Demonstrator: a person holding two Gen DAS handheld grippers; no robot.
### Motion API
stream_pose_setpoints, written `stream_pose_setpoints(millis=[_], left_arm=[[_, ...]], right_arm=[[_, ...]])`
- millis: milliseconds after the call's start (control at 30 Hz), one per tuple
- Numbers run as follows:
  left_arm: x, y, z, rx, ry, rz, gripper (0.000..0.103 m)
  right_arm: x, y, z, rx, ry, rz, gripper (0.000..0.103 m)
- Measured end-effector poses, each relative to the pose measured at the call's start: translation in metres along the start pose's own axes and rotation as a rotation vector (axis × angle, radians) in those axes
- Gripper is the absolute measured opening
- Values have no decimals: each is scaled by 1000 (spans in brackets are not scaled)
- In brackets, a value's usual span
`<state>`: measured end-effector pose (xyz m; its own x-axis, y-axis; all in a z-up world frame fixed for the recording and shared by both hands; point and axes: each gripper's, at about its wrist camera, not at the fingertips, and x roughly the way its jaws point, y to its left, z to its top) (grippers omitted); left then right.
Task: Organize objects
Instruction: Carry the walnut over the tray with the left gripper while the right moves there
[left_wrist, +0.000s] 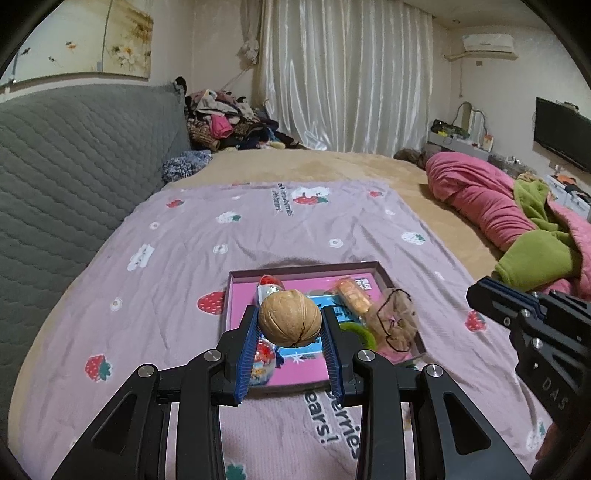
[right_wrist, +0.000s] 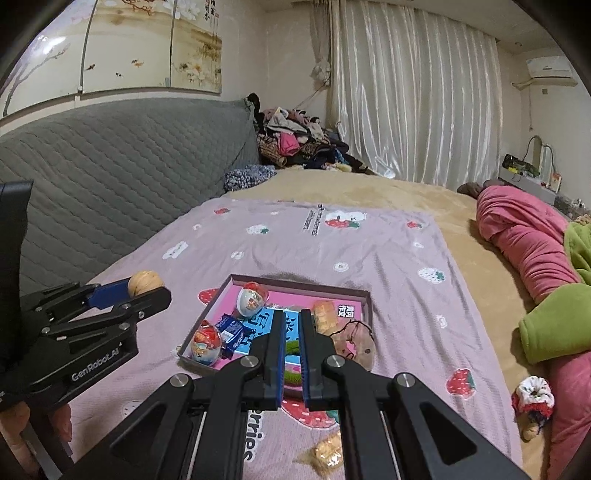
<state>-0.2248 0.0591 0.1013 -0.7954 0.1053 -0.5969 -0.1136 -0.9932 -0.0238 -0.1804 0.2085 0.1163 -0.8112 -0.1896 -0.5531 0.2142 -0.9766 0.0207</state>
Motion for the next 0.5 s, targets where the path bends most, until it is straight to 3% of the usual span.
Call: stream_pose_setpoints(millis=[500], left_arm=[[119, -13, -10, 2, 78, 5, 34]], right_arm=[[102, -23, -18, 12, 92, 10, 7]])
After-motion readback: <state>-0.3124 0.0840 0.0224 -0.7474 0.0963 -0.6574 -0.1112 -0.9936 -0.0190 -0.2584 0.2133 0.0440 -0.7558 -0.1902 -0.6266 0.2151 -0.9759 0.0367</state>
